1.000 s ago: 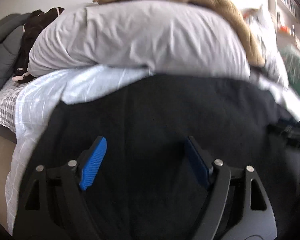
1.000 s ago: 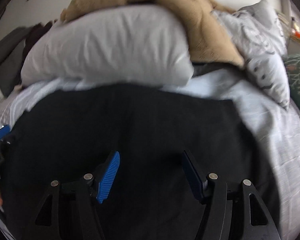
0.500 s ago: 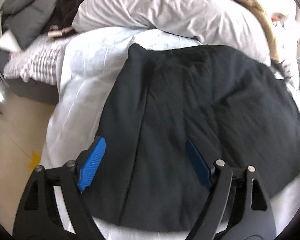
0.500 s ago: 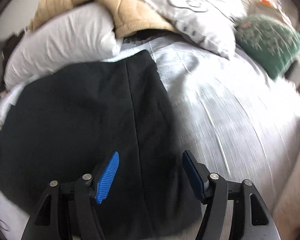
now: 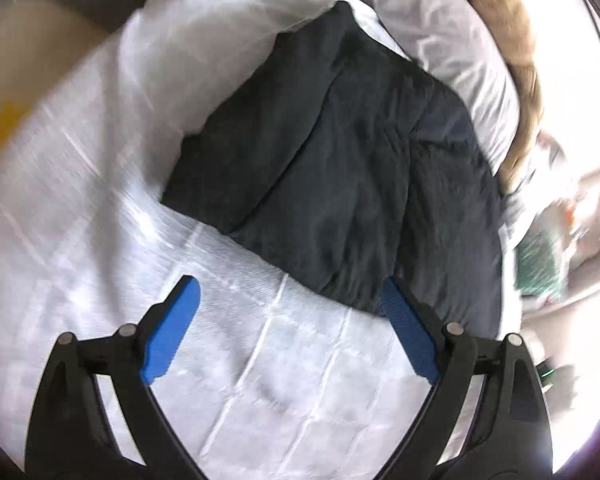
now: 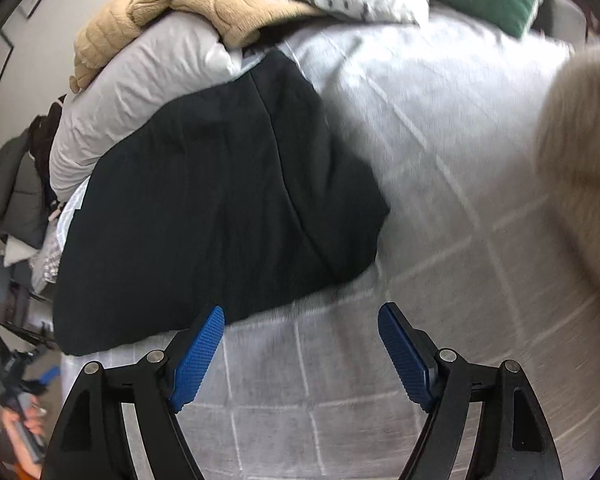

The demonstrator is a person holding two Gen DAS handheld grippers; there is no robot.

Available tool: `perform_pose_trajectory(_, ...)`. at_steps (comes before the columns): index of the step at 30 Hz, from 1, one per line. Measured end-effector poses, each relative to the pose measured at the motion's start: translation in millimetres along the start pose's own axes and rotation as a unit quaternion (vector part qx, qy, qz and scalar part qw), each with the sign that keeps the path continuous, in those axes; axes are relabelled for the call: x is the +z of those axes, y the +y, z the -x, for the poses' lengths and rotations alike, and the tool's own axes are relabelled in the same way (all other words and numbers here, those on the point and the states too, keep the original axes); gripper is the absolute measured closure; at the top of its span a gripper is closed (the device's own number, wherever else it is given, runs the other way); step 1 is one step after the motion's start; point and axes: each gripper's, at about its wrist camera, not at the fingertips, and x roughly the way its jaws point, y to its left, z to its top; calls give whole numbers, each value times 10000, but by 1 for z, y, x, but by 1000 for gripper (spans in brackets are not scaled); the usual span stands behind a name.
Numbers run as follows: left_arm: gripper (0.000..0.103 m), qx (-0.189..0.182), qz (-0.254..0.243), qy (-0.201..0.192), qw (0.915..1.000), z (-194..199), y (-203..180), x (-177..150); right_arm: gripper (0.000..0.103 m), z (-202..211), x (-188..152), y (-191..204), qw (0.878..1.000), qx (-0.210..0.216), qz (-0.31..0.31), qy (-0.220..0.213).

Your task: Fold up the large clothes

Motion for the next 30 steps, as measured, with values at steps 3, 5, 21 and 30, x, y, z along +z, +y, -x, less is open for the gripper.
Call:
perform_pose_trajectory(3, 18, -279, 448, -119, 9985, -21, 14, 3, 22, -16, -1, -3, 9994, 243, -251, 62)
perform_pose_trajectory(5, 25, -389, 604, -240, 9971, -35, 19, 8, 22, -30, 2, -5, 9979, 388, -516, 98)
perform_pose_trajectory(21, 73, -141, 621, -1626, 9846, -24, -11, 10, 71, -39, 19, 7, 9857, 799, -1223, -837)
perform_pose_trajectory(30, 74, -193, 351, -1311, 9906, 60, -9, -30, 73, 49, -13, 17, 9890, 844, -1012, -665)
